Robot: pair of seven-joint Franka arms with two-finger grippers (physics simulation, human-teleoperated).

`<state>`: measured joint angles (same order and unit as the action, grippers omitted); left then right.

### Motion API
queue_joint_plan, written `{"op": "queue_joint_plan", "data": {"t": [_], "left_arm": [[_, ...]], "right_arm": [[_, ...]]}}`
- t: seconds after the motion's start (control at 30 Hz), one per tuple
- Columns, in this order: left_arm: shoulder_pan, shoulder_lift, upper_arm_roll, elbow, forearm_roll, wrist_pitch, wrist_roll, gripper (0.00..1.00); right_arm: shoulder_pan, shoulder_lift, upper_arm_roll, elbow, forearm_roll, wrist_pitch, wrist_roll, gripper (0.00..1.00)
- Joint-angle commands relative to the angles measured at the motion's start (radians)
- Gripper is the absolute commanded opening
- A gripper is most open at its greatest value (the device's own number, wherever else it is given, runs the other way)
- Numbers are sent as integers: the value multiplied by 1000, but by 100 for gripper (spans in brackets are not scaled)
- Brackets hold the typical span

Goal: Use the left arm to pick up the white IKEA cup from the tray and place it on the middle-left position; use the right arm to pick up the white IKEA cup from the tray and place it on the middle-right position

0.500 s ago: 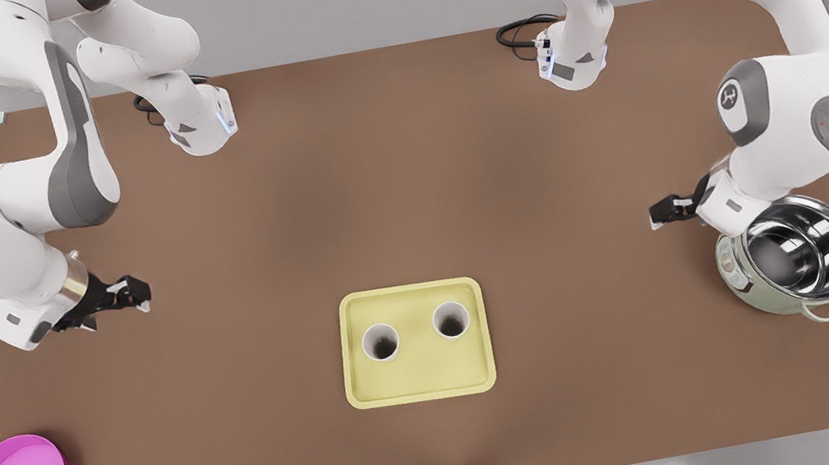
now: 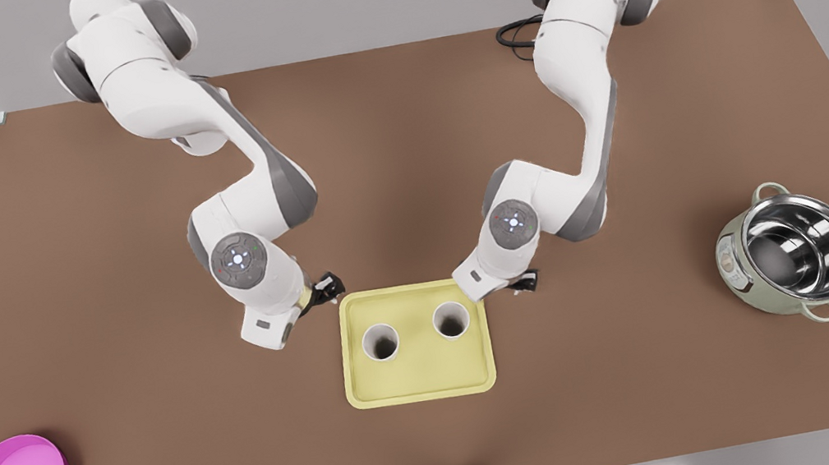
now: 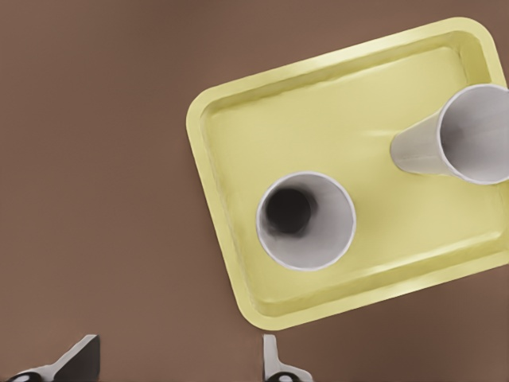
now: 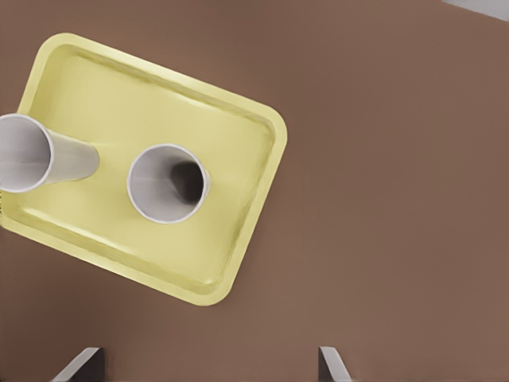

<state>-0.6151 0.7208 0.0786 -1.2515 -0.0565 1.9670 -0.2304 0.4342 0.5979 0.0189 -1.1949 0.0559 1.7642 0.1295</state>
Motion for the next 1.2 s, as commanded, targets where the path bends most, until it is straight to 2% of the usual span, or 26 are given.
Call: {"op": "queue_joint_plan", "data": {"t": [0.0, 0.07, 0.17, 0.23, 0.47, 0.6, 0.77, 0.8, 0.83, 0.97, 1.07, 1.17], "left_arm": [[-23, 23, 0, 0, 12, 130, -563, 100], [-25, 49, 12, 10, 14, 246, -558, 100], [-12, 120, 27, 99, 12, 279, -557, 100], [-11, 131, 29, 103, 12, 279, -553, 100], [-37, 164, 18, 87, 6, 273, -557, 100], [-38, 207, 15, 86, 9, 271, -550, 100], [-37, 229, 13, 72, 0, 265, -523, 100], [-37, 229, 13, 72, -3, 263, -523, 97], [-37, 227, 15, 73, -25, 260, -523, 88], [-37, 221, 13, 76, -55, 247, -527, 45], [-37, 223, 0, 80, -65, 248, -534, 30], [-37, 218, -10, 80, -72, 248, -535, 21]], "right_arm": [[1, 20, 10, 18, 30, 21, 409, 100], [0, 68, 33, 77, 53, 109, 469, 100], [-11, 158, 67, 152, 53, 173, 464, 100], [-18, 223, 69, 212, 53, 173, 401, 100], [-57, 273, 70, 210, 51, 162, 289, 100], [-55, 318, 88, 212, 53, 262, 286, 100], [-54, 352, 93, 210, 50, 285, 259, 100], [-54, 362, 95, 209, 48, 285, 249, 100], [-52, 367, 98, 198, 45, 284, 245, 100], [-43, 379, 99, 170, 50, 273, 234, 100], [-41, 378, 102, 138, 53, 267, 236, 100], [-43, 378, 118, 120, 53, 258, 234, 100]]}}
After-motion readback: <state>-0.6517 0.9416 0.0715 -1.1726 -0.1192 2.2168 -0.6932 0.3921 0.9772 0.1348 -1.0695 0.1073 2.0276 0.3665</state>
